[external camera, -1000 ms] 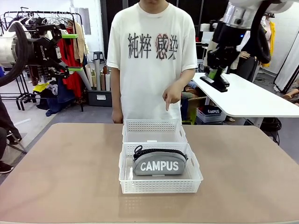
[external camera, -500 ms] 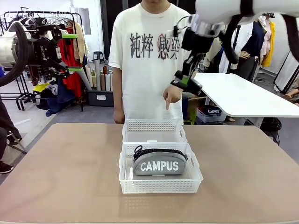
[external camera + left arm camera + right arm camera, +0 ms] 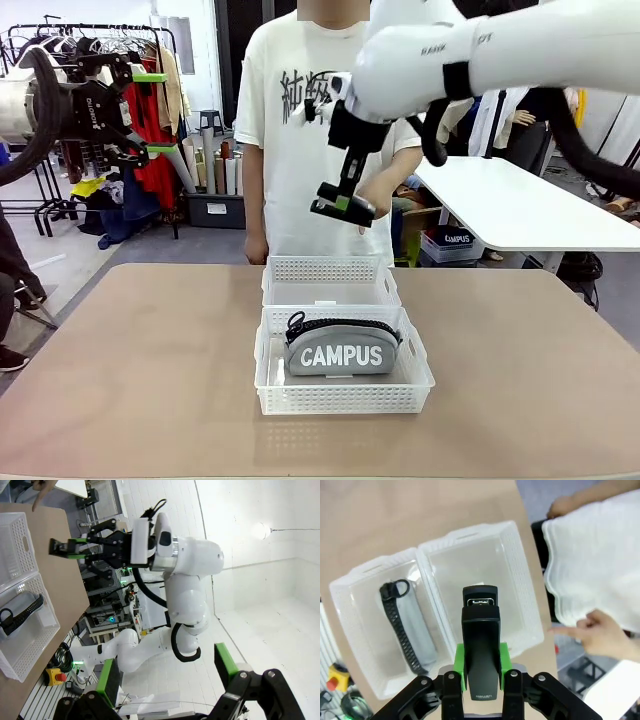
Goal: Distribute items into two baskets.
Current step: Place the picked Stapler into the Organizing basket as instructed by the person.
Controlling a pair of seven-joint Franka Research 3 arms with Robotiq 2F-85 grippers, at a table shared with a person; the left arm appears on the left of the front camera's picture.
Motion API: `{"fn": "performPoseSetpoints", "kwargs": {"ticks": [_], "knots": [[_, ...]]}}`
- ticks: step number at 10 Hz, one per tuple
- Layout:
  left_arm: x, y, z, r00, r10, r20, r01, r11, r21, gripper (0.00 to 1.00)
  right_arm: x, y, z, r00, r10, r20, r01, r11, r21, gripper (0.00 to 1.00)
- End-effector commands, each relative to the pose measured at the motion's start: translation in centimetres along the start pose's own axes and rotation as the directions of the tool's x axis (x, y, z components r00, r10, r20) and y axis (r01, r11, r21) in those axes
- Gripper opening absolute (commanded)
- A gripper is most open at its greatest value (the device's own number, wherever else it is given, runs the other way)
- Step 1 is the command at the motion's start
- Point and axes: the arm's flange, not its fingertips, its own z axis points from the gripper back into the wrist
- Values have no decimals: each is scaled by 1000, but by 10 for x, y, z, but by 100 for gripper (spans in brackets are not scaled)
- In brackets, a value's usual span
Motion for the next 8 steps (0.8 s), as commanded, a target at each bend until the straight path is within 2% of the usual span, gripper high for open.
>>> {"fn": "performPoseSetpoints", "kwargs": {"ticks": [1, 4, 5, 8], "knots": [[-1, -1, 1, 1000, -2, -2, 2, 1000, -5, 100, -7, -4, -21, 996, 75, 38, -74, 997, -35, 0], [-1, -1, 1, 1000, -2, -2, 2, 1000, -5, 100, -2, -11, -41, 999, 38, -13, -38, 999, 13, 0], [-1, -1, 1, 1000, -2, -2, 2, 1000, -5, 100, 0, -3, -40, 999, 47, 11, -47, 999, 13, 0], [-1, -1, 1, 1000, -2, -2, 2, 1000, -5, 100, 0, -3, -40, 999, 47, 11, -47, 999, 13, 0]]}}
